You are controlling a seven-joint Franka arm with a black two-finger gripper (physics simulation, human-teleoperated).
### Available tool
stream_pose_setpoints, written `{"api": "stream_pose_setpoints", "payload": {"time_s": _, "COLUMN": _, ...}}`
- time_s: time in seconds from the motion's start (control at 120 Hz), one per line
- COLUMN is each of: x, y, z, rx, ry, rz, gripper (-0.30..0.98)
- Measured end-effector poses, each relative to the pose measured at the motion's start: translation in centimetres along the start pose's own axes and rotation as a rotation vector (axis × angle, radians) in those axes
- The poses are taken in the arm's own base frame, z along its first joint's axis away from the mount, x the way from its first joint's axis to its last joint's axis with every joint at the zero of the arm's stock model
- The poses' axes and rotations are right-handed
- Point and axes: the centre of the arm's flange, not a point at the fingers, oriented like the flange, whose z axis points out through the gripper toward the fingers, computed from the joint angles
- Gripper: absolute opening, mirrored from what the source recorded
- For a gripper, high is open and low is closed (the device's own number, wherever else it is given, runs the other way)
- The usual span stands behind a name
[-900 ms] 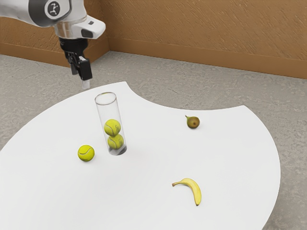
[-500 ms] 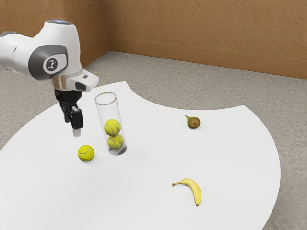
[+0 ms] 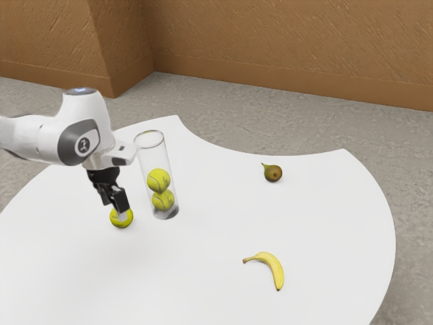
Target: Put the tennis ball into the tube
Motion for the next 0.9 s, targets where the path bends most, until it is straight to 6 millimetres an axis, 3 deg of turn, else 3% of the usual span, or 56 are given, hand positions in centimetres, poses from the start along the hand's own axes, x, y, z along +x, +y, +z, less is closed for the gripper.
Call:
{"api": "stream_pose_setpoints", "payload": {"time_s": 0.167, "x": 0.3, "y": -3.6, "z": 3.4, "rx": 0.000, "ry": 0.038, "rz": -0.068, "gripper": 0.69}}
{"api": "stream_pose_setpoints", "payload": {"time_s": 0.308, "x": 2.3, "y": -5.7, "z": 5.3, "rx": 0.007, "ry": 0.070, "rz": -0.085, "gripper": 0.69}}
{"api": "stream_pose_setpoints", "payload": {"time_s": 0.442, "x": 2.0, "y": -7.6, "z": 7.1, "rx": 0.004, "ry": 0.072, "rz": -0.115, "gripper": 0.69}}
{"api": "stream_pose_setpoints", "payload": {"time_s": 0.583, "x": 2.9, "y": -8.4, "z": 8.6, "rx": -0.001, "ry": 0.074, "rz": -0.118, "gripper": 0.67}}
{"api": "stream_pose_setpoints", "payload": {"time_s": 0.9, "x": 3.1, "y": -8.3, "z": 9.0, "rx": -0.023, "ry": 0.091, "rz": -0.135, "gripper": 0.44}}
